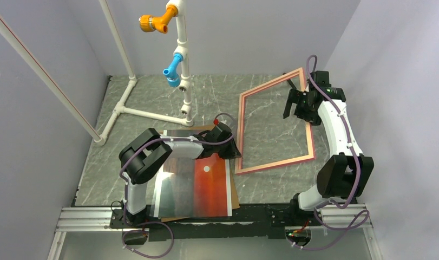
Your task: Put the photo into the frame
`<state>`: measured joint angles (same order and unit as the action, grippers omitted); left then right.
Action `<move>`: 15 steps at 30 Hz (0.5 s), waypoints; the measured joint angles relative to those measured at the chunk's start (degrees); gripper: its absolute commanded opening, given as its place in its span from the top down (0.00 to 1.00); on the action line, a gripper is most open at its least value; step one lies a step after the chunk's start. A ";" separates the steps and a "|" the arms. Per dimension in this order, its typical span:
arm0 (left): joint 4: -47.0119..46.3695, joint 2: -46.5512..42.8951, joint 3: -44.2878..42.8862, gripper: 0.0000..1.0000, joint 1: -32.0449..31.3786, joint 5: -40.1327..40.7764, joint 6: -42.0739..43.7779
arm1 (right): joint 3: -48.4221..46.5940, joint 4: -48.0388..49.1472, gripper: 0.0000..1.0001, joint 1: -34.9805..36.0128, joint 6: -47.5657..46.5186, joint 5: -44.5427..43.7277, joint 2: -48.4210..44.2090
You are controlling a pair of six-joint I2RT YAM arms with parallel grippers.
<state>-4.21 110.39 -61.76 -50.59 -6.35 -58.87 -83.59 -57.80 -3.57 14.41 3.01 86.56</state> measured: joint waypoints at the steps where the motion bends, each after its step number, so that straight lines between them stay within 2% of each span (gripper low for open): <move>1: -0.57 -0.04 0.37 1.00 0.00 0.00 -0.46 | -0.02 -0.22 0.00 0.02 0.11 -0.46 0.02; 10: -8.31 -0.96 5.57 1.00 -0.07 0.63 -5.66 | 0.00 -1.33 0.00 0.02 2.19 -11.37 -0.09; 15: -11.98 -2.56 9.33 1.00 -0.11 1.70 -8.04 | -0.02 -1.31 0.00 0.02 3.26 -14.29 -0.46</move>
<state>-16.19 107.83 -52.42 -50.70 -4.64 -66.92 -83.61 -59.11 -3.55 17.67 -11.29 86.11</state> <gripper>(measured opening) 0.248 0.994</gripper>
